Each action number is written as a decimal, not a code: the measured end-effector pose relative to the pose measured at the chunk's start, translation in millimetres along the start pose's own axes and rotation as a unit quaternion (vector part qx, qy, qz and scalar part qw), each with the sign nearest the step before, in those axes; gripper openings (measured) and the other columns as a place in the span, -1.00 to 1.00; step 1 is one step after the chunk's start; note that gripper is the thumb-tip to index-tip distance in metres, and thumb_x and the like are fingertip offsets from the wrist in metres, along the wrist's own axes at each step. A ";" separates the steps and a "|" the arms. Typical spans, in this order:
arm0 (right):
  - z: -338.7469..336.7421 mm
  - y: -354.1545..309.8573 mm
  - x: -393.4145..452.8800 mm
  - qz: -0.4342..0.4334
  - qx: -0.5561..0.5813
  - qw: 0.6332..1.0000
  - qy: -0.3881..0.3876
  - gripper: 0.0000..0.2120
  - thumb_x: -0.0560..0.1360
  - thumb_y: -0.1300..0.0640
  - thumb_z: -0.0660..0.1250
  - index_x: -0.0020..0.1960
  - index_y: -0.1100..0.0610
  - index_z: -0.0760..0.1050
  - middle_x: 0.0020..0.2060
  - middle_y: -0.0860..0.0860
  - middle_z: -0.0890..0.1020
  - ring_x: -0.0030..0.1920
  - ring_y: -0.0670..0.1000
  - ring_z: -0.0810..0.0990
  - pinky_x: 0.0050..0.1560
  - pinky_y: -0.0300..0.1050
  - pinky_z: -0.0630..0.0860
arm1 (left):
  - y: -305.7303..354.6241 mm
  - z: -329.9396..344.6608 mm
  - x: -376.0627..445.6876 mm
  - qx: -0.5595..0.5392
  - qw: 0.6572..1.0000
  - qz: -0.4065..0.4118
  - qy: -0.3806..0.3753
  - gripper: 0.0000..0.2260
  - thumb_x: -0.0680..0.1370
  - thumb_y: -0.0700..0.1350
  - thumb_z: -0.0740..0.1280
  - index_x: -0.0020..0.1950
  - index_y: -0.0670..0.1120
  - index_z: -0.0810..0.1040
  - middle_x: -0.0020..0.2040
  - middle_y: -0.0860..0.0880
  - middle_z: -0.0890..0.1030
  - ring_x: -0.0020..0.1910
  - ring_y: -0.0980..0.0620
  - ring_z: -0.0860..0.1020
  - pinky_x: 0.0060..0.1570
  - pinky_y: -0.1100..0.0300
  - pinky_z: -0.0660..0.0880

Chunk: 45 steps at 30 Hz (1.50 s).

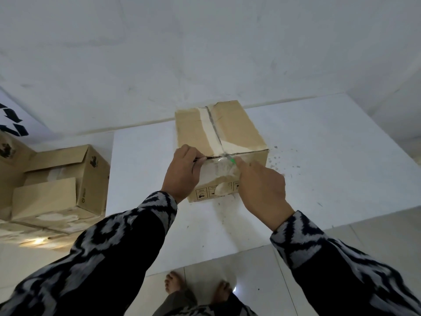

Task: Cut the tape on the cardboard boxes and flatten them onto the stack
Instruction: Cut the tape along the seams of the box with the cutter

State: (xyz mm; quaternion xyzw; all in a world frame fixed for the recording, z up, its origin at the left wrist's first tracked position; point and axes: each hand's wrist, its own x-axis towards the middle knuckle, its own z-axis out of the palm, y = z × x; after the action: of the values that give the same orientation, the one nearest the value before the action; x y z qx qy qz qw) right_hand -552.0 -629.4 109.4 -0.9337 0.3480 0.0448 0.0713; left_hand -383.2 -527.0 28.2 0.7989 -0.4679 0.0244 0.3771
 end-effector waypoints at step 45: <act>21.5 -32.0 57.3 0.061 0.078 0.983 -0.155 -0.44 0.59 0.18 0.08 0.56 -0.08 0.17 0.18 0.01 0.57 0.09 0.10 0.54 -0.04 -0.08 0.46 | -35.0 41.5 8.5 -0.010 0.951 -0.285 -0.117 -0.28 0.57 0.31 0.17 0.61 0.07 -0.04 0.61 -0.08 -0.02 0.34 -0.24 0.45 0.25 -0.09 0.42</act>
State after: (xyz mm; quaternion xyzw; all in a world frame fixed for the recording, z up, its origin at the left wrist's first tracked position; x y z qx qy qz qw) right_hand -488.6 -638.8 83.8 -0.8842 0.3910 0.1663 0.1943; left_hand -364.7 -549.4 -18.3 0.8923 -0.2619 -0.1823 0.3192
